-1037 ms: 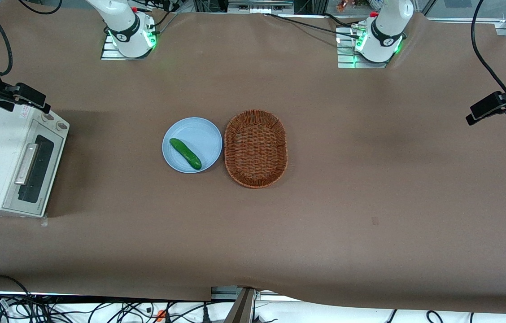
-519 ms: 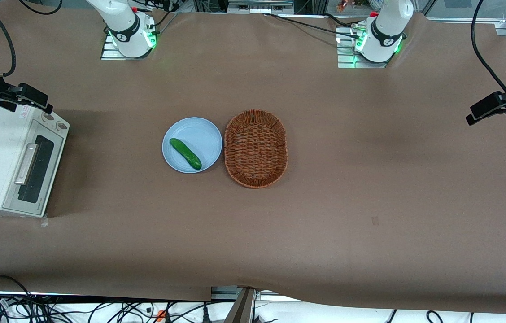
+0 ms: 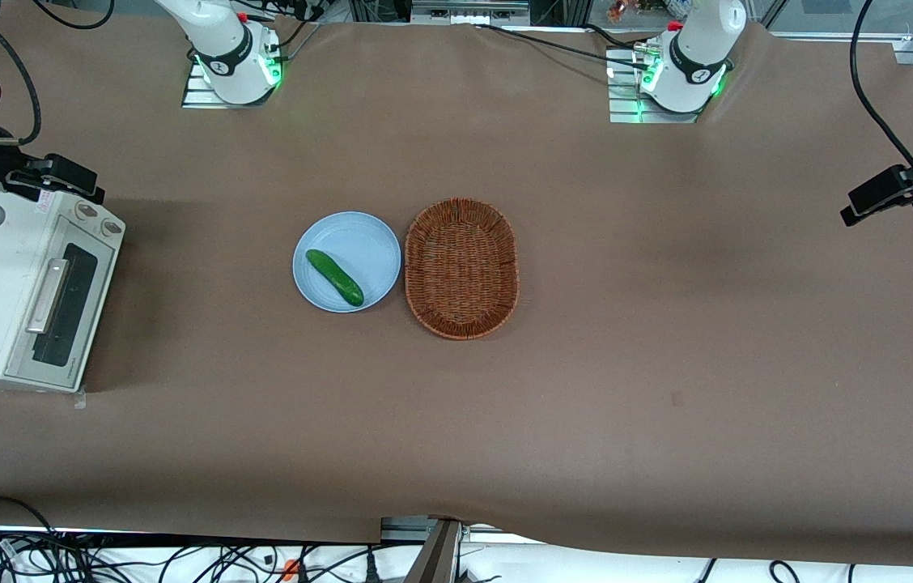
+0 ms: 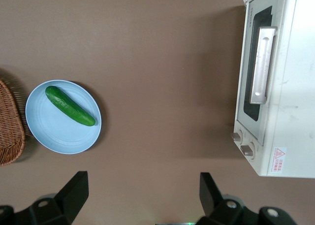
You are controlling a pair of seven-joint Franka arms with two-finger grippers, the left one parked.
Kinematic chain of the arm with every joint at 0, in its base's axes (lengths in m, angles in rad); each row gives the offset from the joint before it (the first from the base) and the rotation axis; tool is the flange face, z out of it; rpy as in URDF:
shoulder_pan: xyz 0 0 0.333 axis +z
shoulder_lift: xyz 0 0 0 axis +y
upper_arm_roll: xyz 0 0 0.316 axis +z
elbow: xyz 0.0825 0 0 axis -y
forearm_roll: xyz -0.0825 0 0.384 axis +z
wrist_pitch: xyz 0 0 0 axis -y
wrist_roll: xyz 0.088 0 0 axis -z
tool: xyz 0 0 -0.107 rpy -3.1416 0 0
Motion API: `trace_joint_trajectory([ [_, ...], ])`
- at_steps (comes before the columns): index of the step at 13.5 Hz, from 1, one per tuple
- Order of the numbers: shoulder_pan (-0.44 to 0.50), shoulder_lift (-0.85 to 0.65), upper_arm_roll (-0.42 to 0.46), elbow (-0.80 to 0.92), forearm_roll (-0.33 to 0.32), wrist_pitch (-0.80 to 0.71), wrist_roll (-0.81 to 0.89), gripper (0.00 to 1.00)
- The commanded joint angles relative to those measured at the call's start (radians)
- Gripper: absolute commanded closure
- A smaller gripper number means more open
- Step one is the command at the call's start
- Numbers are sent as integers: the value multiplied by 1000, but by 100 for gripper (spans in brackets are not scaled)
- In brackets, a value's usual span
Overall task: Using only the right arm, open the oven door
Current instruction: 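Move the right gripper to the silver oven door handle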
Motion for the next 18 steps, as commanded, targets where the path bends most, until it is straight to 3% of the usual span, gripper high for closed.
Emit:
trace_joint_trajectory([
  [1,-8,29,2,22,-11,-25,4,0],
  [7,0,84,4,19,-17,-20,-22,0],
  [9,-3,118,4,19,-74,-11,-8,1],
  [10,-2,140,4,22,-152,9,-8,9],
  [13,47,227,5,10,-379,23,-2,76],
  [14,49,256,5,10,-407,23,-2,88],
  [16,47,308,4,10,-479,24,54,100],
  [18,49,353,4,10,-566,53,149,100],
])
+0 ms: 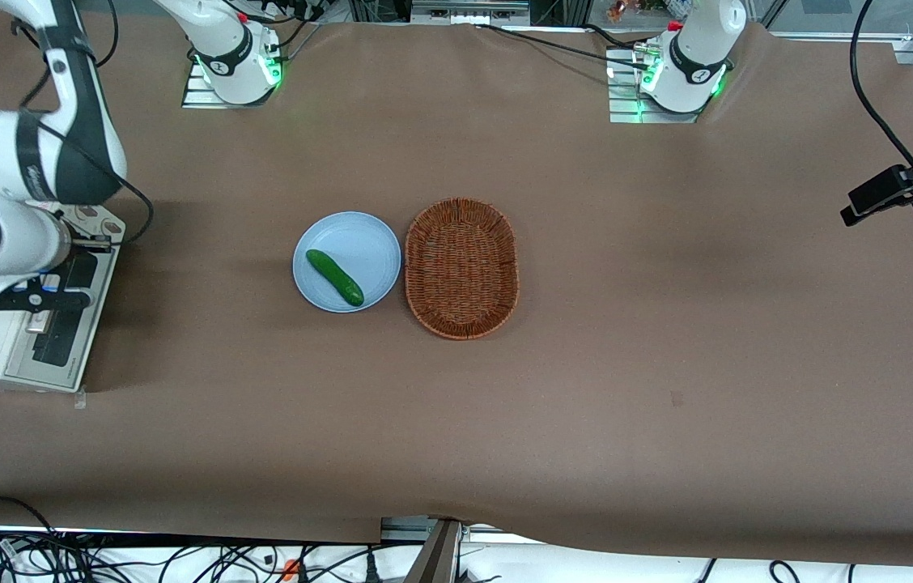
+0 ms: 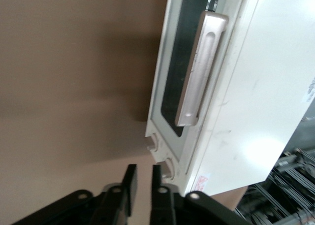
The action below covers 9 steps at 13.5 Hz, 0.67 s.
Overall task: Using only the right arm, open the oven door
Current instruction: 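Move the right gripper to the silver oven door handle, then close the right gripper around the silver door handle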
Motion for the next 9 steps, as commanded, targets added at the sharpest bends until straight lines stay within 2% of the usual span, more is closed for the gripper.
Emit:
trace_joint_trajectory([
  [1,5,61,0,13,-116,29,132,100],
  [3,3,96,-1,14,-188,58,171,100],
  [5,-7,109,-6,14,-231,87,171,100],
  [9,-20,126,-21,14,-241,135,172,100],
])
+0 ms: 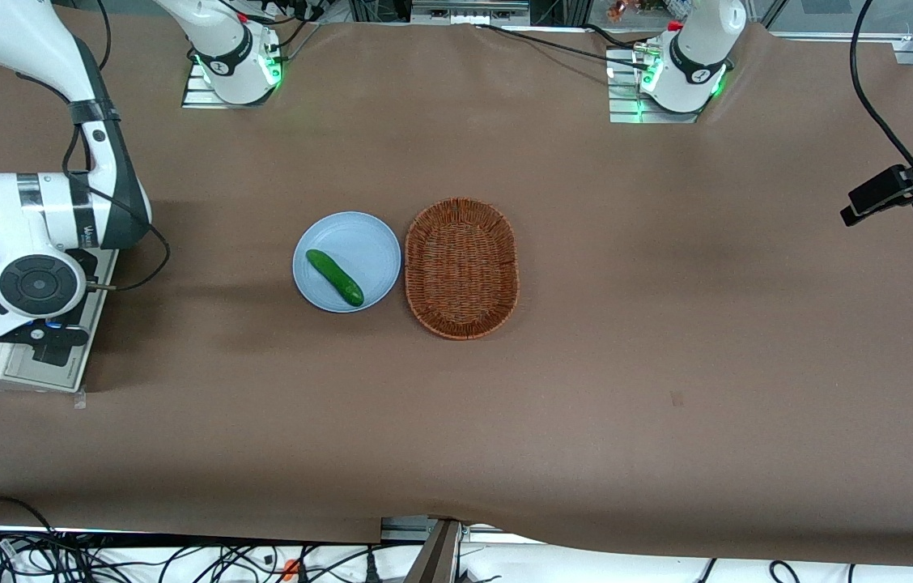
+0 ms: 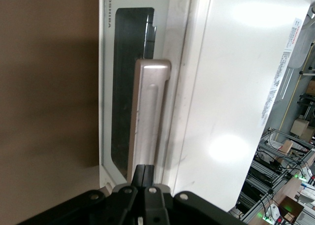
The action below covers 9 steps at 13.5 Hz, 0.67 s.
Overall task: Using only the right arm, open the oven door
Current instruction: 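Close the right gripper around the silver door handle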
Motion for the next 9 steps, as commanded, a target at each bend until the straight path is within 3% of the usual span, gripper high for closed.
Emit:
trace_joint_trajectory([
  [1,-8,15,-6,15,-23,12,11,100],
  [9,0,49,-31,14,-28,61,37,100],
])
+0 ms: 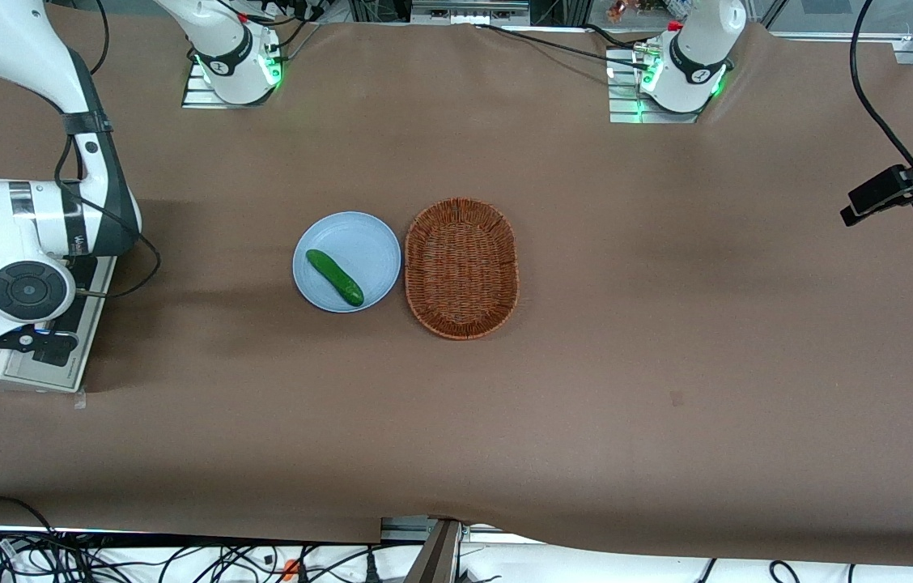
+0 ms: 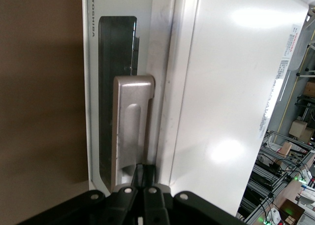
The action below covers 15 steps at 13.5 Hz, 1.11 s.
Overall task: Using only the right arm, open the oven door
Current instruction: 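Close the right gripper around the silver door handle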
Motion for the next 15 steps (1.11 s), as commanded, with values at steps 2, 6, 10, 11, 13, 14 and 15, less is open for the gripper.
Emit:
trace_joint_trajectory([
  [2,22,29,3,6,-6,-9,73,100],
  [6,54,32,3,6,4,-47,95,100],
  [10,63,43,5,8,5,-64,139,100],
  [11,60,41,5,8,14,-58,136,100],
  [13,57,37,2,17,104,-64,129,100],
  [14,45,33,2,11,125,-58,124,100],
  [15,36,35,0,12,131,-49,120,100],
])
